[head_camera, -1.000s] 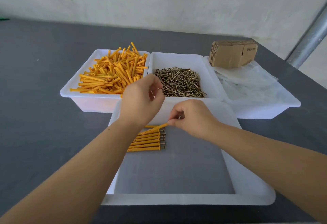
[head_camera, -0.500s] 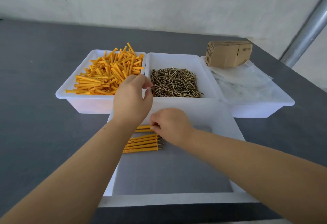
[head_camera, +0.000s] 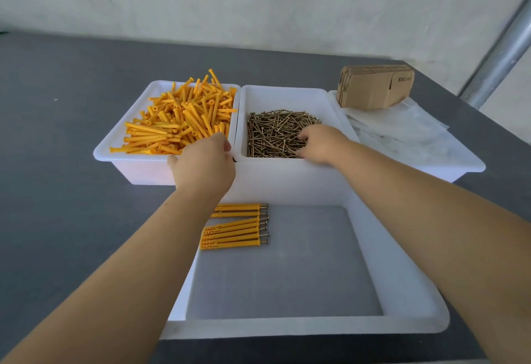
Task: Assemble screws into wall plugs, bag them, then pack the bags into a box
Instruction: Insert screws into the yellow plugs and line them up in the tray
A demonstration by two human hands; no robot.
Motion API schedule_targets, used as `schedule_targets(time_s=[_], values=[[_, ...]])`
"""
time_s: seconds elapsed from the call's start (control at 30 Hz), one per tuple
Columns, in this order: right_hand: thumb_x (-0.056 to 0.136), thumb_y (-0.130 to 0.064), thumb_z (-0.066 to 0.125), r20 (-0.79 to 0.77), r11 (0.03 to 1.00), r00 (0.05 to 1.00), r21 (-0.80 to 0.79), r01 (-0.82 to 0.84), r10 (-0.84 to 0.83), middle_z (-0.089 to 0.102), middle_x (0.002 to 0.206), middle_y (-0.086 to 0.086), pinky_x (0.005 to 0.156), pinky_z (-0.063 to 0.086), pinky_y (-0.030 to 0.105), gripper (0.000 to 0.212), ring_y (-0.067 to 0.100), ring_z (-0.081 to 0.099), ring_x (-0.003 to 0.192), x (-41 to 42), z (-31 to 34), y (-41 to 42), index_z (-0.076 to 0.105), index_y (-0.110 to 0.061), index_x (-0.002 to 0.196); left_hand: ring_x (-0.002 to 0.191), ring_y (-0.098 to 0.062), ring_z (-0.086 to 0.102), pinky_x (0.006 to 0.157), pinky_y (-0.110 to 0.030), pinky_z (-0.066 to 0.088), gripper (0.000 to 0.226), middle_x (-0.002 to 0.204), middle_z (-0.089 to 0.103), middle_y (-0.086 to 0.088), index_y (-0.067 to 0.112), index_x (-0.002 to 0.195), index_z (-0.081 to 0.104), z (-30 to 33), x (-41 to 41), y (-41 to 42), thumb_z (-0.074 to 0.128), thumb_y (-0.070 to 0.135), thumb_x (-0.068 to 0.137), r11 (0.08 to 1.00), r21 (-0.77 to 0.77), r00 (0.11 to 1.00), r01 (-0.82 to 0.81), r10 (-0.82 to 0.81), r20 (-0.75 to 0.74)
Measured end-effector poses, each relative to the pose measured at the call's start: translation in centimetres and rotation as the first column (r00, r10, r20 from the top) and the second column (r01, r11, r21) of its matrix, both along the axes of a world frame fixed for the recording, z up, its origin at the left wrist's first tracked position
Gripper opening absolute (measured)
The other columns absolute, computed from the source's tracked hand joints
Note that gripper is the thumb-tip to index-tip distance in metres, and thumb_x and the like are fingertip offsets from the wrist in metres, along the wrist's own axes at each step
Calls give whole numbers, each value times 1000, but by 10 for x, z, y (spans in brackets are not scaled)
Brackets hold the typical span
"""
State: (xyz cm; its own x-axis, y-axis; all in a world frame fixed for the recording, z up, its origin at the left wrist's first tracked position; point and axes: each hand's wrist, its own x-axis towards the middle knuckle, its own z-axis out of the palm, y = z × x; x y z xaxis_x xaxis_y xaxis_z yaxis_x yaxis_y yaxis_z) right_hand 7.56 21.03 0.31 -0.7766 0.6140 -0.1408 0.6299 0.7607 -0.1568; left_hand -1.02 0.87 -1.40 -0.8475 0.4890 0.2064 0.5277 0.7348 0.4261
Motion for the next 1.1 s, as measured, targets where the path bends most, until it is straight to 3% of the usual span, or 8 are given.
schedule_targets(time_s=[0.07,0.3,0.47,0.57,0.7,0.83,0.97,1.1], values=[[94,-27,61,137,998,990,-61,28,-19,60,132,12,103,46,39,40,30,56,121,-5,2,7,62,-9,129,97,-28,57,107,-57,34,25,94,65,0,27,117,61,1,-2,-1,50,14,98,1000,13,1000,-20,20,2],[86,-20,69,10,991,997,-115,72,-71,67,119,13,96,51,38,33,30,62,113,-6,-1,13,69,-9,117,92,-25,62,82,-43,53,21,103,70,-4,20,113,71,0,-4,-3,58,23,97,963,264,991,59,-24,-133],[89,-18,69,-62,1000,998,-8,14,-14,71,111,8,94,52,38,20,28,63,107,-2,-3,12,76,-9,105,86,-14,48,67,-22,32,20,98,61,-11,6,105,74,2,-1,0,62,18,96,875,436,942,208,-60,-329],[92,-10,61,-133,998,990,19,54,-51,73,102,10,87,55,38,16,28,66,97,-1,-6,14,76,-7,96,86,-13,55,63,-12,32,20,102,67,-7,6,104,72,4,2,1,54,14,100,825,488,930,285,-114,-349],[93,-18,63,-277,996,958,28,86,-75,73,98,-2,72,46,27,15,18,63,87,3,-4,21,78,-17,95,55,-15,56,53,-32,43,21,63,63,2,11,105,62,7,12,-1,43,20,104,747,560,930,359,-237,-279],[92,-22,67,-545,972,829,-236,-6,-128,73,87,1,69,52,29,13,14,62,72,15,12,14,76,-13,93,47,-11,39,46,-30,27,27,49,38,7,12,105,58,9,24,-2,41,33,103,704,535,884,468,-367,-290],[95,-8,61,-642,807,718,-557,-196,-269,73,79,-3,57,49,20,28,4,67,65,43,26,-11,61,-22,120,53,-19,44,49,-40,38,31,58,47,-1,11,99,57,5,33,2,36,34,103,683,458,819,569,-524,-235],[95,-4,58,-710,720,625,-613,-324,-323,74,81,-2,61,52,22,39,14,73,73,72,25,-36,55,-28,127,56,-14,45,54,-36,39,29,62,50,-3,16,100,58,0,36,6,38,36,104,674,404,770,618,-623,-139]])
